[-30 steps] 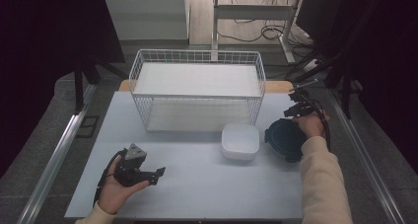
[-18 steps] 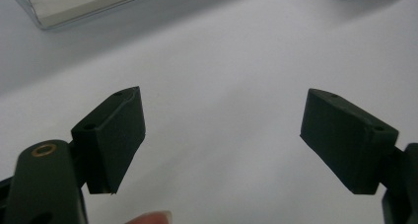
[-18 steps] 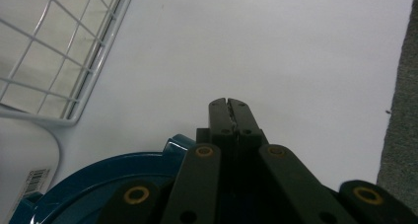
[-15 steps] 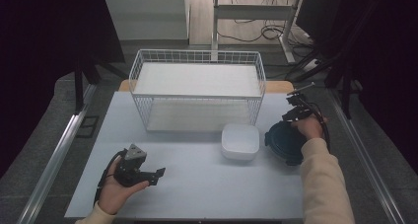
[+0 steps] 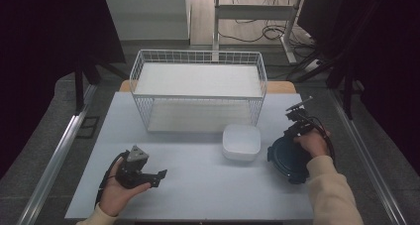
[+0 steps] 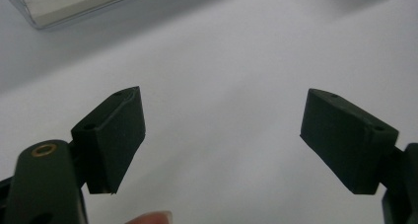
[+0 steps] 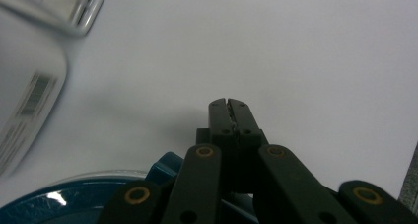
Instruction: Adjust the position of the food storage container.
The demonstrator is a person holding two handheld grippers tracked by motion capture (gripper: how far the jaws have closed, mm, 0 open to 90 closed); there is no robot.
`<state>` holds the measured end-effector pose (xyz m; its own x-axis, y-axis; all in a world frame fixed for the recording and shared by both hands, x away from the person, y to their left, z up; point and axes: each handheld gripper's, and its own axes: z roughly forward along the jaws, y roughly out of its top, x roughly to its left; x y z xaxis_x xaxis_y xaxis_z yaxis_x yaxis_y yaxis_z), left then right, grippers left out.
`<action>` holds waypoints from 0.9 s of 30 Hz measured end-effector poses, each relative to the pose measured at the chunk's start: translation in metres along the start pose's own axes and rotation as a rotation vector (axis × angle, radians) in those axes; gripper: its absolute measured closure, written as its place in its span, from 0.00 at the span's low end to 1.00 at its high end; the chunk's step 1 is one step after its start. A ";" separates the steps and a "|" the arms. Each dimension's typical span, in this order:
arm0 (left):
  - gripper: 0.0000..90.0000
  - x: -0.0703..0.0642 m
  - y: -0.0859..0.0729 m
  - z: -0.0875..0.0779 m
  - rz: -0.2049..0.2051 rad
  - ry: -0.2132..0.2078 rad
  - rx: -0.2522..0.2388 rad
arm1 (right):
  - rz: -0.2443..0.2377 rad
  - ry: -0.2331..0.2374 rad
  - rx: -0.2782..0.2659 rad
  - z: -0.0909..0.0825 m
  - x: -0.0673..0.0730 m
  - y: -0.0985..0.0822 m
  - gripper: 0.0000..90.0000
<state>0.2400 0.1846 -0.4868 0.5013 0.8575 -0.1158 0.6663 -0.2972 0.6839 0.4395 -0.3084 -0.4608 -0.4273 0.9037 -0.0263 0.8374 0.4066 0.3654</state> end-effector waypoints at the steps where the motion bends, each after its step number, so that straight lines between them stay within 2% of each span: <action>1: 0.19 0.000 0.000 0.000 0.004 0.000 0.002 | 0.000 0.000 0.000 0.000 0.000 0.000 1.00; 3: 0.19 -0.002 0.000 0.001 0.006 -0.004 0.004 | -0.018 0.004 -0.014 -0.004 0.004 -0.011 1.00; 7: 0.19 -0.002 0.000 0.001 0.008 -0.005 0.007 | -0.015 0.036 -0.030 -0.008 0.007 -0.024 1.00; 10: 0.19 -0.003 0.000 0.001 0.010 -0.005 0.008 | -0.027 0.060 -0.032 -0.011 0.012 -0.031 1.00; 16: 0.19 -0.003 -0.001 0.003 0.010 -0.006 0.013 | -0.049 0.078 -0.036 -0.014 0.019 -0.039 1.00; 18: 0.19 -0.003 -0.001 0.003 0.010 -0.006 0.013 | -0.058 0.068 -0.053 -0.017 0.018 -0.042 1.00; 22: 0.19 -0.003 -0.001 0.004 0.009 -0.005 0.015 | -0.028 0.055 -0.138 -0.034 0.009 -0.050 1.00; 23: 0.19 -0.003 -0.001 0.004 0.009 -0.005 0.015 | -0.028 0.055 -0.138 -0.034 0.009 -0.050 1.00; 24: 0.19 -0.004 -0.001 0.004 0.004 -0.021 0.016 | -0.012 0.044 -0.174 -0.046 0.003 -0.057 1.00; 25: 0.19 -0.004 -0.001 0.004 0.004 -0.021 0.016 | -0.012 0.044 -0.174 -0.046 0.003 -0.057 1.00; 27: 0.19 -0.004 0.000 0.003 -0.011 -0.053 0.012 | 0.007 0.034 -0.200 -0.056 -0.003 -0.067 1.00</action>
<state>0.2398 0.1802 -0.4891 0.5226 0.8371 -0.1615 0.6781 -0.2933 0.6740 0.3657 -0.3462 -0.4329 -0.4360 0.8999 0.0069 0.7571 0.3626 0.5435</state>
